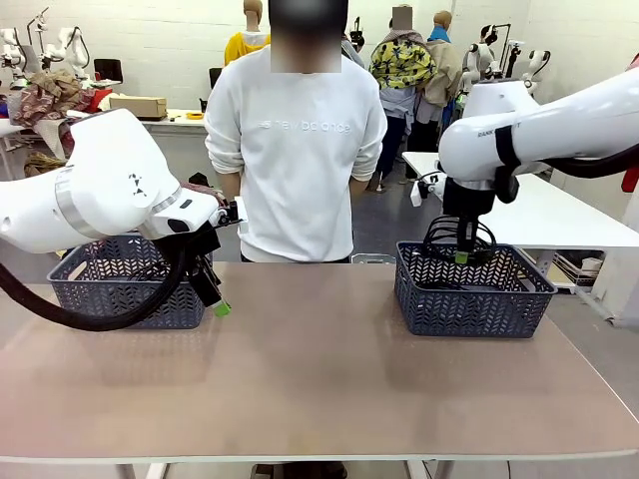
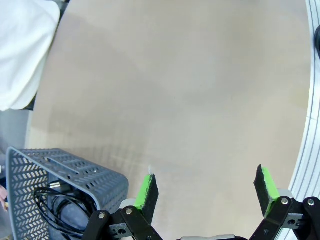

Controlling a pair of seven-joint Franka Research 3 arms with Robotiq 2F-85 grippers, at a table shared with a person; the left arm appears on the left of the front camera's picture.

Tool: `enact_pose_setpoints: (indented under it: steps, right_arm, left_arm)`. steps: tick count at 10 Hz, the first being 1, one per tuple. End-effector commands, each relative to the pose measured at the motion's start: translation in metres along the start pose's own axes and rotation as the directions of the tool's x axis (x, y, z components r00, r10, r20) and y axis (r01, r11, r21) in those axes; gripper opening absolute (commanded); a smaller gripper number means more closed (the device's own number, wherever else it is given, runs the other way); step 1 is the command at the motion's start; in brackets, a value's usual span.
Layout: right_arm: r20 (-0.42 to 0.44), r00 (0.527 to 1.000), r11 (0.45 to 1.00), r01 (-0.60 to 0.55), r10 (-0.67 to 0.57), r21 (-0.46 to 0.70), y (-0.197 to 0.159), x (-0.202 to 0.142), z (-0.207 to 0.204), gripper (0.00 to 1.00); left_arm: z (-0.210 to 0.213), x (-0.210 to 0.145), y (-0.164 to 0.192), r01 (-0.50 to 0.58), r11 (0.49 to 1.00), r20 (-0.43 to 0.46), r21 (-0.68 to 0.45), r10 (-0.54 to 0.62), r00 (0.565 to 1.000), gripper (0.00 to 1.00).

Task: Organize the cables according to human instructions.
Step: Pick up a bundle of cables and place it in the basket indicated by the human.

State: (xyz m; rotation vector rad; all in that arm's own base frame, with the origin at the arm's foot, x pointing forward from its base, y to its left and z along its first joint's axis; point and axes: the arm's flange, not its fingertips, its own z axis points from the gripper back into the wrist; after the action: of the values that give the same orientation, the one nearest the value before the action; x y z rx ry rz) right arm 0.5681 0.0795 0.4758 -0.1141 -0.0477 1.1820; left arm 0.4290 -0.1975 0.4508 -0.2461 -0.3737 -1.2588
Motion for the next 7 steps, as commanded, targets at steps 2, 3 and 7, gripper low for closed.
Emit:
enact_pose_setpoints:
  steps: [2,3,7]
  right_arm:
    - [0.064,0.993,0.996,-0.093,0.094,-0.013,0.006,-0.017,-0.016,0.00]
    - [0.072,0.990,0.992,-0.121,0.122,-0.021,0.005,-0.020,-0.020,0.00]
    - [0.068,0.982,0.984,-0.173,0.176,-0.040,-0.008,-0.025,-0.030,0.00]
  left_arm:
    - [0.001,-0.002,0.001,-0.004,1.000,0.001,0.004,0.004,1.000,1.00]
    - [0.001,-0.002,0.001,-0.004,1.000,0.001,0.004,0.004,1.000,1.00]
    - [0.001,-0.002,0.001,-0.004,1.000,0.001,0.004,0.004,1.000,1.00]
